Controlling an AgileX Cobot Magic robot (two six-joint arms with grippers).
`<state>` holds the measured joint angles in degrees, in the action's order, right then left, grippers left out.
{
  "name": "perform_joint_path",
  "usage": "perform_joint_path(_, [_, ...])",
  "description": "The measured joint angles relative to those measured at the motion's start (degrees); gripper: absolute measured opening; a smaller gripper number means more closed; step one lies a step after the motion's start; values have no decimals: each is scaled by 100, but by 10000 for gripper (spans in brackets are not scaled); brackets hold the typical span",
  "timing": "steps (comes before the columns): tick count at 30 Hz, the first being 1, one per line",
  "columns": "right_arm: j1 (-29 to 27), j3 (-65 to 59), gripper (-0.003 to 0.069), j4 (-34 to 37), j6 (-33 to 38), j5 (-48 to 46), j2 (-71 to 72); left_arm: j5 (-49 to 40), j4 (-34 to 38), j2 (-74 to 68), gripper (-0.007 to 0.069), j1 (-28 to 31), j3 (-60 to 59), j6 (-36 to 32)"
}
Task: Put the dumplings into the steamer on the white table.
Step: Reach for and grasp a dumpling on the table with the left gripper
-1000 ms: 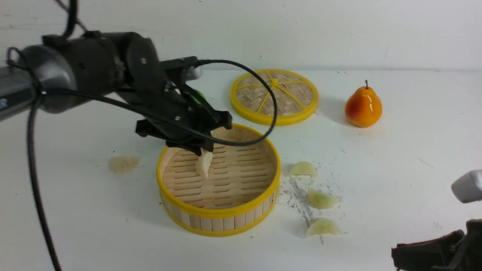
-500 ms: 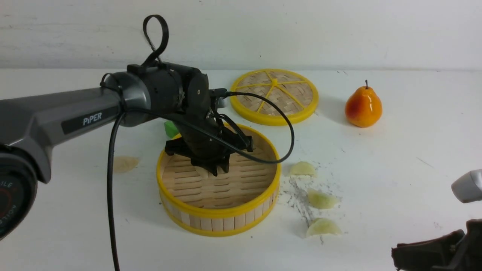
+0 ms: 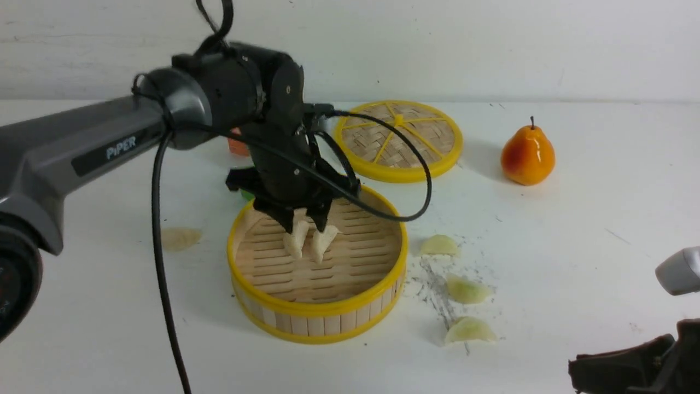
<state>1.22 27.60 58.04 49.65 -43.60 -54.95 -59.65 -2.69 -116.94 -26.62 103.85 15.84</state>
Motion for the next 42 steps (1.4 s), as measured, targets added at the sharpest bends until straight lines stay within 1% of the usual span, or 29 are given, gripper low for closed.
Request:
perform_joint_path(2, [0, 0, 78, 0, 0, 0, 0, -245, -671, 216, 360, 13, 244, -26])
perform_joint_path(3, [0, 0, 78, 0, 0, 0, 0, -289, -854, 292, 360, 32, 281, -31])
perform_joint_path(4, [0, 0, 78, 0, 0, 0, 0, -350, -1181, 366, 360, 87, 306, -31])
perform_joint_path(5, [0, 0, 79, 0, 0, 0, 0, -411, -1366, 419, 360, 179, 314, -31])
perform_joint_path(7, [0, 0, 80, 0, 0, -17, 0, -502, -1463, 420, 361, 489, 301, -31])
perform_joint_path(9, [0, 0, 83, 0, 0, -23, 0, -521, -1333, 326, 360, 905, 203, -25])
perform_joint_path(10, [0, 0, 83, 0, 0, -23, 0, -521, -1308, 312, 360, 993, 195, -20])
perform_joint_path(11, [0, 0, 84, 0, 0, -29, 0, -527, -1062, 204, 354, 1292, 156, 18])
perform_joint_path(12, [0, 0, 85, 0, 0, -40, 0, -527, -956, 133, 349, 1417, 138, 45])
perform_joint_path(13, [0, 0, 86, 0, 0, -40, 0, -527, -686, 22, 337, 1680, 126, 93])
perform_joint_path(16, [0, 0, 85, 5, 0, -40, 0, -452, -260, -199, 304, 2033, 120, 160])
perform_joint_path(18, [0, 0, 85, 5, 0, -40, 0, -297, -97, -308, 281, 2171, 120, 190])
perform_joint_path(21, [0, 0, 85, 5, 0, -34, 0, -55, -51, -398, 254, 2247, 120, 209])
perform_joint_path(27, [0, 0, 85, 5, 126, -23, 0, 712, -57, -682, 174, 2281, 120, 209])
perform_joint_path(30, [0, 0, 85, 5, 129, -21, 0, 880, -57, -824, 150, 2281, 120, 209])
perform_joint_path(32, [0, 0, 85, 5, 129, -10, 0, 880, -87, -915, 139, 2281, 120, 164])
perform_joint_path(35, [0, 0, 90, 0, 129, -3, 0, 722, -149, -1083, 126, 2281, 120, -86])
perform_joint_path(39, [0, 0, 93, 0, 129, -3, 0, 310, -147, -1118, 125, 2281, 120, -203])
perform_joint_path(42, [0, 0, 93, 0, 129, -3, 0, -183, -52, -1118, 125, 2281, 120, -255])
